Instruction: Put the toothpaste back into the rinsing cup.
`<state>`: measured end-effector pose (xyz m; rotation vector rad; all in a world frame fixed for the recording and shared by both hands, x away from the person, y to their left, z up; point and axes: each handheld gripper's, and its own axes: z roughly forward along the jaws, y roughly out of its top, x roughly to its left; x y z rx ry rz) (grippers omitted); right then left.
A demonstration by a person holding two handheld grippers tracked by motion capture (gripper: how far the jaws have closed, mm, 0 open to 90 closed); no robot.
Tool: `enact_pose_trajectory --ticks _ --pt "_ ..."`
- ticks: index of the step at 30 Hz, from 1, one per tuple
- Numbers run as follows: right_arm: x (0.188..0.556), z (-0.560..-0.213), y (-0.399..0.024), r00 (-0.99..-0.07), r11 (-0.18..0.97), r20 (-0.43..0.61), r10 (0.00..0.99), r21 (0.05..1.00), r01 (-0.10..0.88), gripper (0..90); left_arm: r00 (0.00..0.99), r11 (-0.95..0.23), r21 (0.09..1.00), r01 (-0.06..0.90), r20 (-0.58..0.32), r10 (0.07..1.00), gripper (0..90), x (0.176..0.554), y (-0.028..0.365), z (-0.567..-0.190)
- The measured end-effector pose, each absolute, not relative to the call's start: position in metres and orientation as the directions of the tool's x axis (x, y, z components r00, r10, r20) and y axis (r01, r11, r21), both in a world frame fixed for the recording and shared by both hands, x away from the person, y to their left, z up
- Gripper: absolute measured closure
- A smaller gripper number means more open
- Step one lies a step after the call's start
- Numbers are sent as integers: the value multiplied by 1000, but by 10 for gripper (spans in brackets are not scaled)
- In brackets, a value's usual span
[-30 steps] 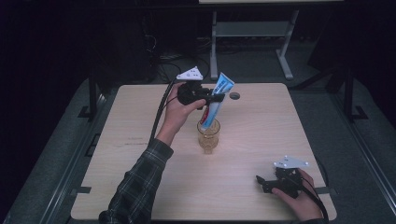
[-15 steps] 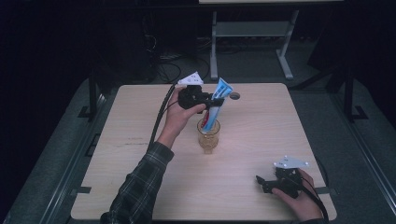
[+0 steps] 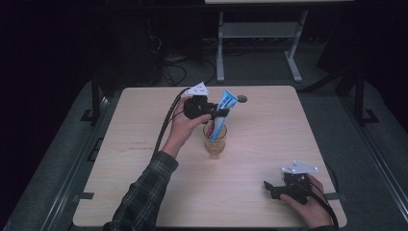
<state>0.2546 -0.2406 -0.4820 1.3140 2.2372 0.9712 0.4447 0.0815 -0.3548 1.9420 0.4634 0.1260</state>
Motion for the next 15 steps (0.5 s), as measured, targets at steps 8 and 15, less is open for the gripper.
enact_pose_trajectory --ticks 8,15 --pt "255 -482 -241 -497 329 27 867 719 613 94 916 -356 894 274 -130 379 699 443 84 -365" --pt "255 -482 -241 -497 329 27 867 718 613 94 915 -370 887 277 -125 384 698 442 85 -370"
